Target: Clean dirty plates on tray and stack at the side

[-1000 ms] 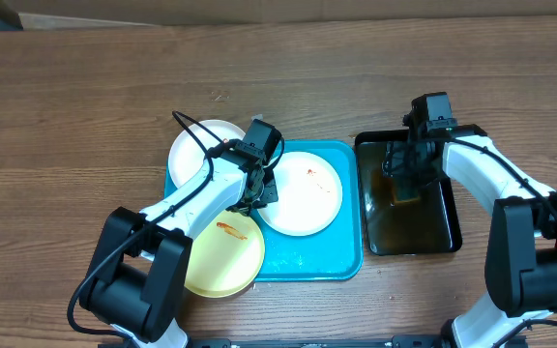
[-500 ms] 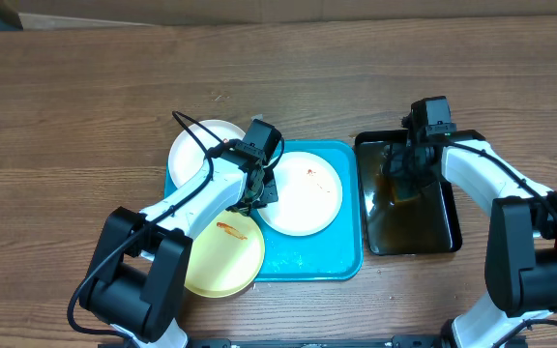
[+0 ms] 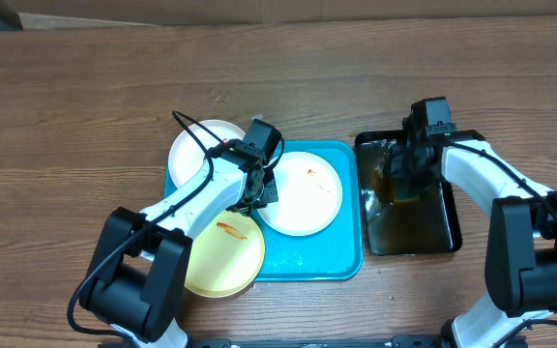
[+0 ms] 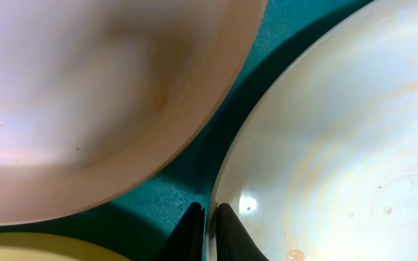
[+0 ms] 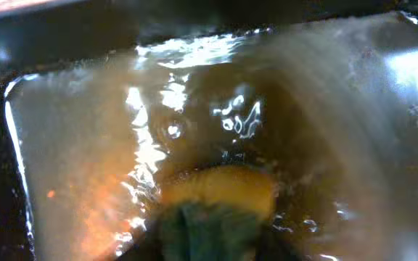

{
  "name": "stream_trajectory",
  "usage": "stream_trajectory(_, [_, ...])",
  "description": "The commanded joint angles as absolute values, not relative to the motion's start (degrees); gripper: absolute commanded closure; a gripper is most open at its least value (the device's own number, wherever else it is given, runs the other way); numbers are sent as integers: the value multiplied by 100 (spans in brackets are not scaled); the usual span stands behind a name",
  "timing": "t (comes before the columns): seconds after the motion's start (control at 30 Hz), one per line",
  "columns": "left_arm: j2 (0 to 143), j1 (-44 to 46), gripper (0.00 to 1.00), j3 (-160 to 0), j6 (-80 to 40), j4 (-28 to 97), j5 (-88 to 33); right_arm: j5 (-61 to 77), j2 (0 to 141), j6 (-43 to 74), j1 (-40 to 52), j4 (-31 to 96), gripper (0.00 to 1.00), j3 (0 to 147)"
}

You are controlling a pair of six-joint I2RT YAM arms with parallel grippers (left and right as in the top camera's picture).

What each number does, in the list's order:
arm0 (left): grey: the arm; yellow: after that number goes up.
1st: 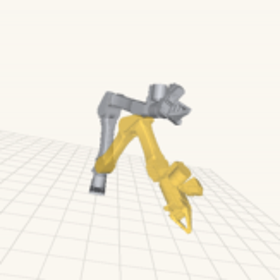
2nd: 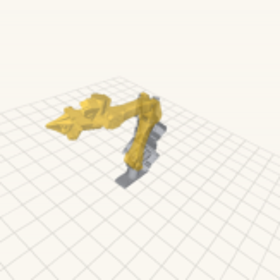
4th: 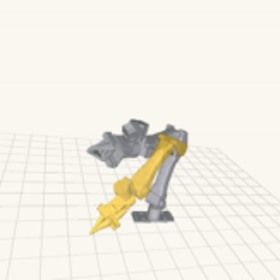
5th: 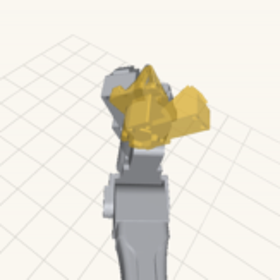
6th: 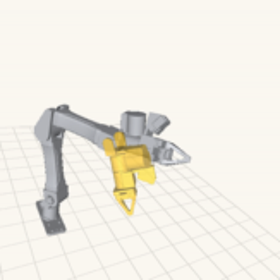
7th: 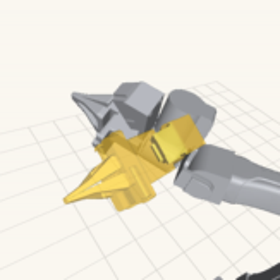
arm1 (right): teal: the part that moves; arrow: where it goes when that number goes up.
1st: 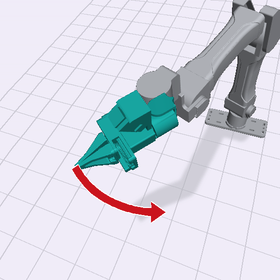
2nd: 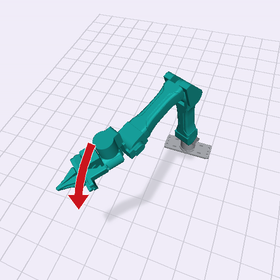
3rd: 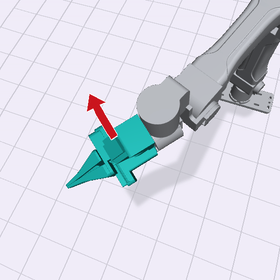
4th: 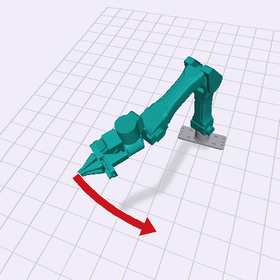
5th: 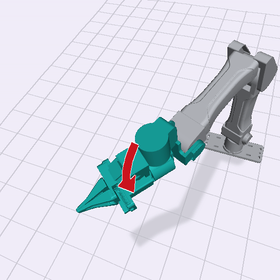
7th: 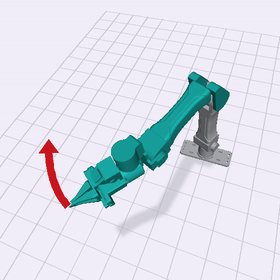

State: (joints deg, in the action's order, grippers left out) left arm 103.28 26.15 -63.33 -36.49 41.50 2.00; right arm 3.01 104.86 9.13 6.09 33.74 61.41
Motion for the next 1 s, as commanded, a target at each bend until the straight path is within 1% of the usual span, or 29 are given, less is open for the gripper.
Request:
stream_trajectory(0.0, [10377, 2600, 90, -6298, -3618, 4128, 294, 309, 10481, 878, 613, 3393, 47, 6075])
stream_trajectory(0.03, [10377, 2600, 90, -6298, -3618, 4128, 294, 309, 10481, 880, 613, 3422, 53, 6075])
stream_trajectory(0.07, [10377, 2600, 90, -6298, -3618, 4128, 294, 309, 10481, 880, 615, 3470, 79, 6075])
stream_trajectory(0.1, [10377, 2600, 90, -6298, -3618, 4128, 294, 309, 10481, 880, 613, 3529, 96, 6075])
stream_trajectory(0.17, [10377, 2600, 90, -6298, -3618, 4128, 294, 309, 10481, 880, 613, 3680, 96, 6075])
stream_trajectory(0.2, [10377, 2600, 90, -6298, -3618, 4128, 294, 309, 10481, 880, 613, 3739, 93, 6075])
stream_trajectory(0.23, [10377, 2600, 90, -6298, -3618, 4128, 294, 309, 10481, 880, 613, 3793, 54, 6075])
stream_trajectory(0.27, [10377, 2600, 90, -6298, -3618, 4128, 294, 309, 10481, 880, 613, 3844, 41, 6075])
stream_trajectory(0.3, [10377, 2600, 90, -6298, -3618, 4128, 294, 309, 10481, 880, 613, 3918, 42, 6075])
stream_trajectory(0.33, [10377, 2600, 90, -6298, -3618, 4128, 294, 309, 10481, 880, 613, 3983, 69, 6075])
stream_trajectory(0.37, [10377, 2600, 90, -6298, -3618, 4128, 294, 307, 10481, 880, 613, 4038, 95, 6075])
stream_trajectory(0.4, [10377, 2600, 90, -6298, -3618, 4128, 294, 309, 10481, 880, 613, 4086, 96, 6075])
stream_trajectory(0.43, [10377, 2600, 90, -6298, -3618, 4128, 294, 309, 10481, 880, 613, 4136, 88, 6075])
stream_trajectory(0.47, [10377, 2600, 90, -6298, -3618, 4125, 294, 309, 10481, 880, 613, 4176, 51, 6075])
stream_trajectory(0.5, [10377, 2600, 90, -6298, -3618, 4125, 294, 309, 10481, 880, 613, 4209, 26, 6075])
stream_trajectory(0.53, [10377, 2600, 90, -6298, -3618, 4125, 294, 309, 10481, 880, 613, 4254, 23, 6077])
stream_trajectory(0.57, [10377, 2600, 90, -6298, -3618, 4128, 294, 309, 10481, 880, 613, 4313, 24, 6080])
stream_trajectory(0.6, [10377, 2600, 90, -6298, -3618, 4128, 294, 309, 10481, 880, 613, 4394, 42, 6084])
stream_trajectory(0.63, [10377, 2600, 90, -6298, -3618, 4128, 294, 309, 10481, 880, 613, 4447, 56, 6082])
stream_trajectory(0.67, [10377, 2600, 89, -6298, -3618, 4128, 294, 309, 10481, 880, 613, 4543, 83, 6082])
stream_trajectory(0.7, [10377, 2600, 89, -6298, -3618, 4128, 294, 309, 10481, 880, 613, 4619, 93, 6082])
stream_trajectory(0.73, [10377, 2600, 89, -6298, -3618, 4128, 294, 309, 10481, 880, 613, 4716, 91, 6082])
stream_trajectory(0.77, [10377, 2600, 89, -6298, -3618, 4128, 294, 309, 10481, 882, 613, 4805, 66, 6082])
stream_trajectory(0.8, [10377, 2600, 89, -6298, -3618, 4125, 294, 309, 10481, 880, 613, 4880, 26, 6084])
stream_trajectory(0.83, [10377, 2600, 89, -6298, -3618, 4125, 294, 309, 10481, 882, 613, 4974, 17, 6082])
stream_trajectory(0.9, [10377, 2600, 89, -6298, -3621, 4125, 292, 309, 10481, 880, 613, 5118, 16, 6082])
stream_trajectory(0.93, [10377, 2600, 89, -6298, -3621, 4125, 292, 309, 10481, 880, 613, 5186, 18, 6084])
stream_trajectory(0.97, [10377, 2600, 89, -6298, -3618, 4125, 294, 309, 10481, 880, 613, 5247, 22, 6084])
